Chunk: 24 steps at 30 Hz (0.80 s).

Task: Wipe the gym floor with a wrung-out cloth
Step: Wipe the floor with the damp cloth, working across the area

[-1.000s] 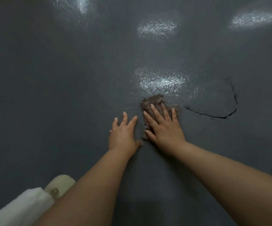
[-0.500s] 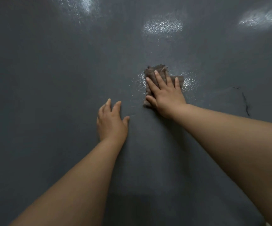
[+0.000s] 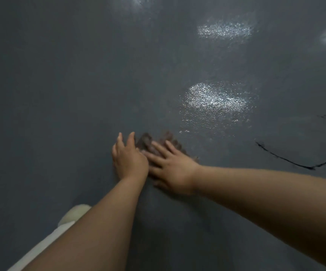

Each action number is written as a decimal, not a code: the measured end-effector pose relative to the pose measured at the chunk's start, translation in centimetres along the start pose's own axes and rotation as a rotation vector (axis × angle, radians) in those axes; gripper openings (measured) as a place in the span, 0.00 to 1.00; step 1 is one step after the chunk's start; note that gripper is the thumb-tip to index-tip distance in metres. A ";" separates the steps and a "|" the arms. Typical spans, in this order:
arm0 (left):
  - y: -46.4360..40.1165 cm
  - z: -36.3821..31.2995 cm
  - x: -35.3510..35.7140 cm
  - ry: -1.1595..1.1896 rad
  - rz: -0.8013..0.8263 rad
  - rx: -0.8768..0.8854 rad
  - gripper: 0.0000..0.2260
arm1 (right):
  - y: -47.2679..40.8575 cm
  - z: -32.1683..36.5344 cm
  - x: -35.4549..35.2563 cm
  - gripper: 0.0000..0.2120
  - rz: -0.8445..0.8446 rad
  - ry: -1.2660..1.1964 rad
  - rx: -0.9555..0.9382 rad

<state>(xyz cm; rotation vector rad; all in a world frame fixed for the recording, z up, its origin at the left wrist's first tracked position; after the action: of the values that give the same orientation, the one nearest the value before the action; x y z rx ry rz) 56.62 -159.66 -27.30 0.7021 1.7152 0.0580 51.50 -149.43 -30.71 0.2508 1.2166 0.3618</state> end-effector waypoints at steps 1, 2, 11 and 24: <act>0.2 0.4 -0.2 0.004 0.014 -0.005 0.22 | 0.8 1.1 0.9 0.28 0.021 0.039 -0.061; 0.4 0.6 -0.3 0.007 0.033 -0.006 0.22 | 1.5 1.4 1.7 0.28 0.023 0.093 -0.096; 3.0 -0.1 1.1 -0.061 0.294 0.074 0.22 | 5.5 -5.5 1.1 0.25 -0.219 -0.016 0.217; 1.0 -1.6 0.2 -0.105 0.230 0.207 0.24 | 6.0 -9.0 -0.5 0.27 -0.349 -0.419 1.160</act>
<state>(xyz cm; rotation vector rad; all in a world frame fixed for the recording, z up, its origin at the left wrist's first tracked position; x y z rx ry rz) 55.60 -158.24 -26.68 1.0372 1.5475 0.0038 41.99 -144.19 -30.97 1.0319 0.9054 -0.7183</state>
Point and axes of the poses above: each hand's wrist, its own y-axis away from the middle knuckle, its own x-axis out of the palm, z = x × y, the point moved 4 cm from there along -y, towards the middle knuckle, and after that the axes turned 4 degrees about z, right-handed, at the moved point
